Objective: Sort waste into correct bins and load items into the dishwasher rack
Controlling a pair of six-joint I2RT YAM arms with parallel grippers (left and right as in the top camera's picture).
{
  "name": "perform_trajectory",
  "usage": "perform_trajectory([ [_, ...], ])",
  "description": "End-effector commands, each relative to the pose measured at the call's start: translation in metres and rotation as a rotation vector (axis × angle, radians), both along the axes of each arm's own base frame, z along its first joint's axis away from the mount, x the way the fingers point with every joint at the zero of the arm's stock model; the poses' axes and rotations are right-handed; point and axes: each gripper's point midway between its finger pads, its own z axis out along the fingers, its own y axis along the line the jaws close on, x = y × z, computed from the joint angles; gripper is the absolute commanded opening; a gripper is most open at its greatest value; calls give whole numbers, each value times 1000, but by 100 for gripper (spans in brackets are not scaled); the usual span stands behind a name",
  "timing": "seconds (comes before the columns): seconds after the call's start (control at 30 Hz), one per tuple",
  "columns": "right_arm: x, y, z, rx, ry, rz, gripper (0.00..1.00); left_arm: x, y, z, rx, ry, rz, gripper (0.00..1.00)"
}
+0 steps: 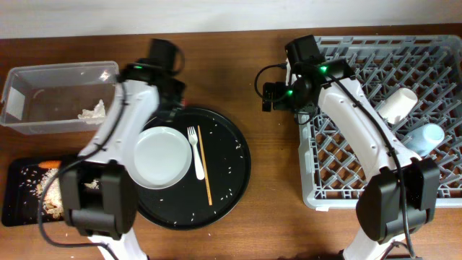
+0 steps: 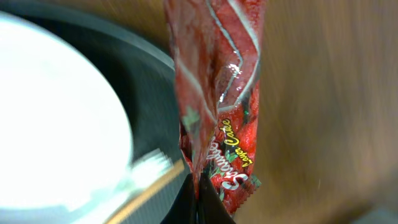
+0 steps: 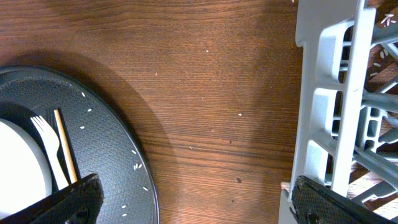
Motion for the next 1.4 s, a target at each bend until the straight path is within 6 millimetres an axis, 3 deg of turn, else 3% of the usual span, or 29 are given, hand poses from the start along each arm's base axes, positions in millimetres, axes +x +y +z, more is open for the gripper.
perform_trajectory([
  [0.0,4,-2,9,3,-23,-15,99,8,73,15,35,-47,125,1],
  [0.07,4,-2,9,3,-23,-15,99,14,117,18,21,-81,178,1],
  [0.17,4,-2,9,3,-23,-15,99,28,149,27,-19,-165,159,1],
  [0.37,4,-2,9,3,-23,-15,99,16,232,30,116,-184,332,1],
  [0.47,4,-2,9,3,-23,-15,99,17,260,22,155,-193,387,1],
  [0.5,4,-2,9,3,-23,-15,99,22,264,14,155,-192,390,10],
  [0.53,4,-2,9,3,-23,-15,99,26,265,6,159,-189,371,30],
  [0.57,4,-2,9,3,-23,-14,99,28,265,0,161,-181,355,68],
  [0.6,4,-2,9,3,-23,-15,99,29,265,-8,167,-165,333,97],
  [0.7,4,-2,9,3,-23,-14,99,30,266,-13,197,-150,254,99],
  [0.77,4,-2,9,3,-23,-14,99,29,258,-6,168,-159,213,99],
  [0.87,4,-2,9,3,-23,-15,99,20,234,24,73,-194,168,99],
  [0.9,4,-2,9,3,-23,-14,99,8,224,52,53,-222,156,99],
  [1.0,4,-2,9,3,-23,-15,99,-20,213,108,70,-289,154,99],
  [1.1,4,-2,9,4,-24,-15,99,-71,195,145,69,-275,156,99],
  [1.17,4,-2,9,3,-23,-15,99,-117,184,152,76,-186,171,99],
  [1.27,4,-2,9,3,-23,-15,99,-225,197,150,236,117,417,99],
  [1.3,4,-2,9,3,-23,-15,99,-246,198,152,260,171,491,99],
  [1.37,4,-2,9,3,-23,-14,99,-265,195,151,282,161,510,99],
])
